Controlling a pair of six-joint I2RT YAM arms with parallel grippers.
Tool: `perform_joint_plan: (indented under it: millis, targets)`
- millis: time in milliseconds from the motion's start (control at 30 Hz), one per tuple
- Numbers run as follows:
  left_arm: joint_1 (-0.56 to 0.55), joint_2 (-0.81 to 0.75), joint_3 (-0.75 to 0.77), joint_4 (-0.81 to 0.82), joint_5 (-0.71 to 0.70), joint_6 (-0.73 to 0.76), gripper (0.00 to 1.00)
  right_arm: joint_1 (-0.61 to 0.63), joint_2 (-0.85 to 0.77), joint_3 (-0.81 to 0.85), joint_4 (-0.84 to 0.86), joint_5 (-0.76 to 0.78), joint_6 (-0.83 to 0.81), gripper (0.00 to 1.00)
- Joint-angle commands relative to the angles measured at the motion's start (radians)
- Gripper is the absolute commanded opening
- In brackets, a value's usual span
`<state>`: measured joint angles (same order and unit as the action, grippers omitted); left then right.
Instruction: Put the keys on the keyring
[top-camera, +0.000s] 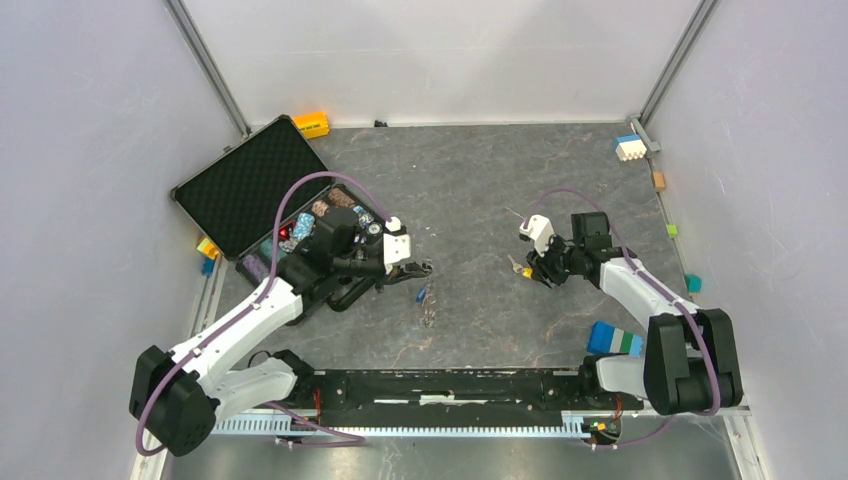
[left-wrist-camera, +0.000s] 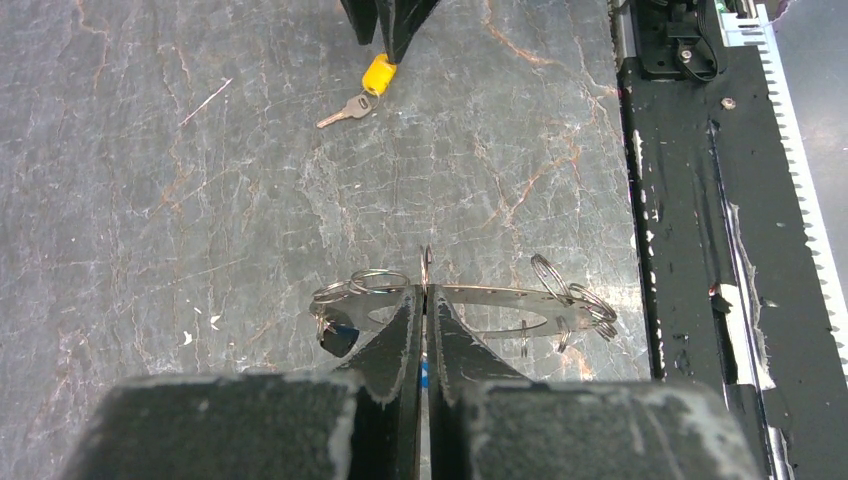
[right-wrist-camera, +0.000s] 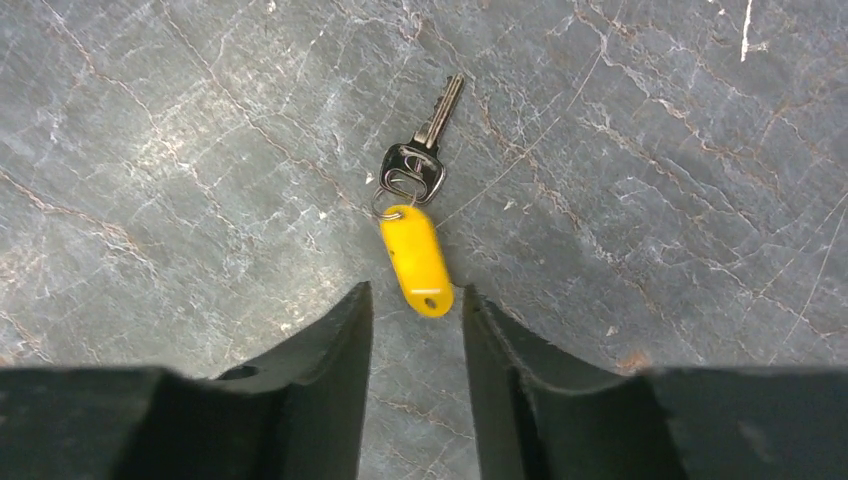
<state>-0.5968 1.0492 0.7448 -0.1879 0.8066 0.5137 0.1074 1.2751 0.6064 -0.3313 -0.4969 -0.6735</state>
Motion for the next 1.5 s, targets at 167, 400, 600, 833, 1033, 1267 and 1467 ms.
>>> perform_joint_plan:
  millis: [167, 400, 600, 833, 1033, 1267, 1467]
  targets:
    - [0.000, -0.007, 0.017, 0.039, 0.027, 0.015, 0.02, -0.003, 0.011, 0.076, 0.042, -0.133, -0.002, 0.53]
    - [0.000, -0.018, 0.012, 0.039, 0.031, 0.010, 0.02, 0.012, 0.134, 0.137, 0.010, -0.194, -0.041, 0.45]
    - [0.000, -0.025, 0.006, 0.039, 0.031, 0.017, 0.02, 0.036, 0.169, 0.187, -0.120, -0.229, -0.233, 0.48]
    - [0.000, -0.036, -0.001, 0.031, 0.035, 0.047, 0.02, 0.040, 0.220, 0.289, -0.329, -0.182, -0.585, 0.54]
    - [-0.001, -0.035, 0.001, 0.023, 0.040, 0.062, 0.02, 0.070, 0.274, 0.318, -0.385, -0.106, -0.711, 0.55]
    - [0.000, -0.036, 0.005, 0.005, 0.033, 0.083, 0.02, 0.141, 0.276, 0.276, -0.298, -0.014, -0.707, 0.53]
    - [-0.001, -0.036, 0.002, 0.001, 0.031, 0.092, 0.02, 0.178, 0.305, 0.289, -0.299, 0.031, -0.703, 0.45]
